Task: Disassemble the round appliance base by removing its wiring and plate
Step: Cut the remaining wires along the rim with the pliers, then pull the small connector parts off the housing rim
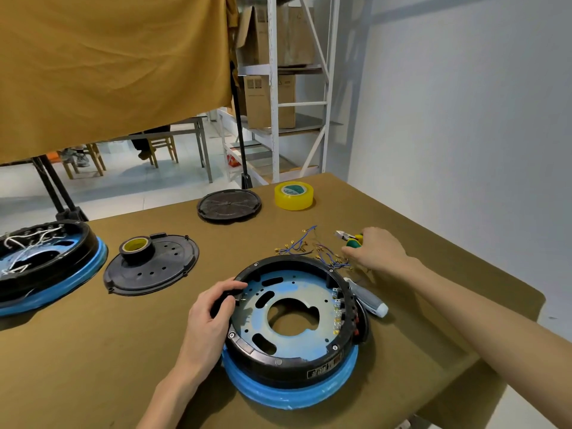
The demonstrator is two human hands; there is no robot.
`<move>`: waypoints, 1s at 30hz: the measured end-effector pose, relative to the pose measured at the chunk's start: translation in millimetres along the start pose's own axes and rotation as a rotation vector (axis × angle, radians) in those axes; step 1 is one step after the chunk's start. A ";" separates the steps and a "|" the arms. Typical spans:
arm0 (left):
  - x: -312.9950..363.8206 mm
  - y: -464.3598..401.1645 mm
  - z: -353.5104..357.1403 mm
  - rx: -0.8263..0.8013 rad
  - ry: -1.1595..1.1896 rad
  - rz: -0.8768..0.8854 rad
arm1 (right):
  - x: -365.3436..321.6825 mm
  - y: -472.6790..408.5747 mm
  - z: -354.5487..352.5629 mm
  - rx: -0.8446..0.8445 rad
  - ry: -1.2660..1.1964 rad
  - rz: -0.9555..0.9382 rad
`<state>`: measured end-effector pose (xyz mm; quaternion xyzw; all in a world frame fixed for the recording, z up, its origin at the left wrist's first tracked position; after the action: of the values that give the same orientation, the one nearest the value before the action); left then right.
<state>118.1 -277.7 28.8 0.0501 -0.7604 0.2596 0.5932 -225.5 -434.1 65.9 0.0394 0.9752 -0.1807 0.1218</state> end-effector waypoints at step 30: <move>69.8 -16.4 -32.5 0.057 -0.396 0.257 | -82.6 136.0 -23.9 -0.154 -0.170 -0.229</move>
<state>132.5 -260.8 104.4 0.0196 -0.8545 0.3396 0.3926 -134.4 -301.4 61.6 -0.0968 0.9704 -0.1210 0.1853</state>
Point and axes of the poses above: each hand's wrist, its own y-axis away from the middle knuckle, its own z-axis out of the palm, x = y × z, the point moved 10 cm from there along -y, towards the middle knuckle, and after that the axes turned 14 degrees about x, right-handed, at the moved point
